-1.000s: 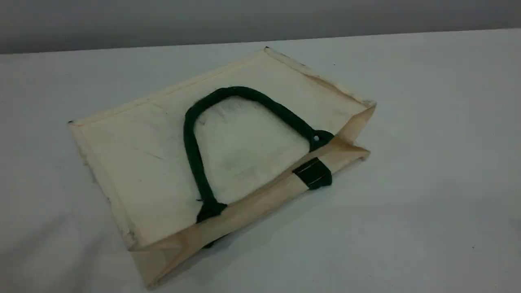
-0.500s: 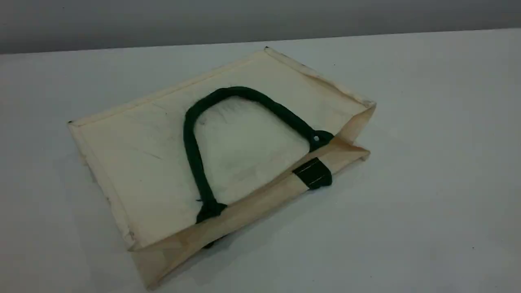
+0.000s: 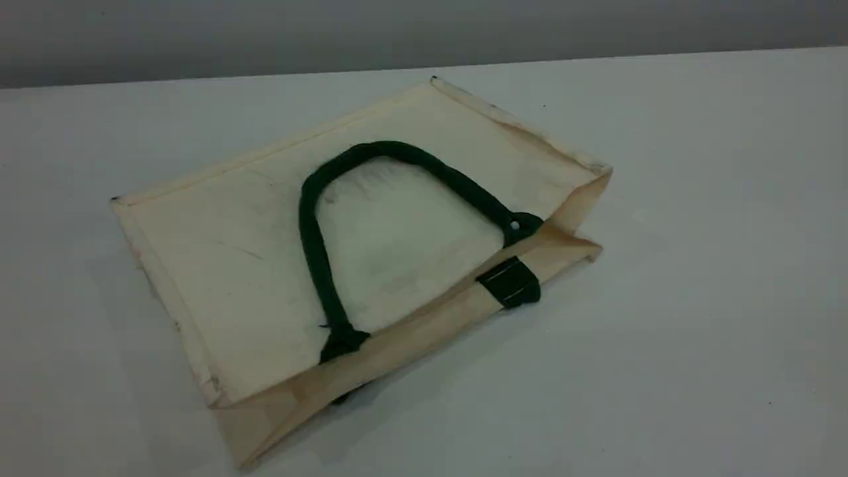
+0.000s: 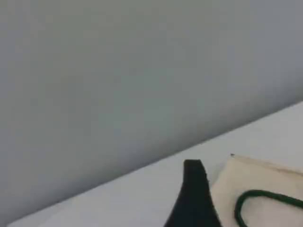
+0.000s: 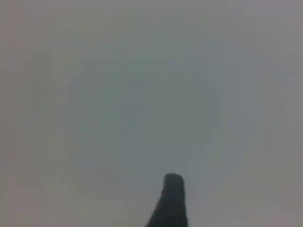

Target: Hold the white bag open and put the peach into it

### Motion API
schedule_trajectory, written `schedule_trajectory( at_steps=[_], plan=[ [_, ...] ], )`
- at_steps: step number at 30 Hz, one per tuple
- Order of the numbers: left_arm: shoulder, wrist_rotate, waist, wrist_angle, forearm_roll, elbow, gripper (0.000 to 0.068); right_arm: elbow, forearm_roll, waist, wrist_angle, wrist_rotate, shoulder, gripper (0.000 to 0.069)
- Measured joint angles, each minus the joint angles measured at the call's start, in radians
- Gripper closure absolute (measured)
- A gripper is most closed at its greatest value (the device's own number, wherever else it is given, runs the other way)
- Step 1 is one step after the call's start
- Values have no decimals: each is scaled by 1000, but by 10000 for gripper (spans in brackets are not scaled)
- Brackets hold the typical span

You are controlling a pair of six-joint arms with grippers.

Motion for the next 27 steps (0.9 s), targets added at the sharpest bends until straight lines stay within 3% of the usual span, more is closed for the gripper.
schedule_trajectory(
  at_steps=[6,15,23,27],
  plan=[
    [-153,1,0,2,3,125,173,0,2,0,93,28,-27,100],
    [-192,-19,0,23,-5,179,173,0,4,0,208,57,-25,100],
    [-180,-18,0,-120,-3,207,173,0,13,0,-10,57,-22,100],
    [-180,-18,-1,-113,-3,211,173,0,2,3,-57,46,-22,100]
  ],
)
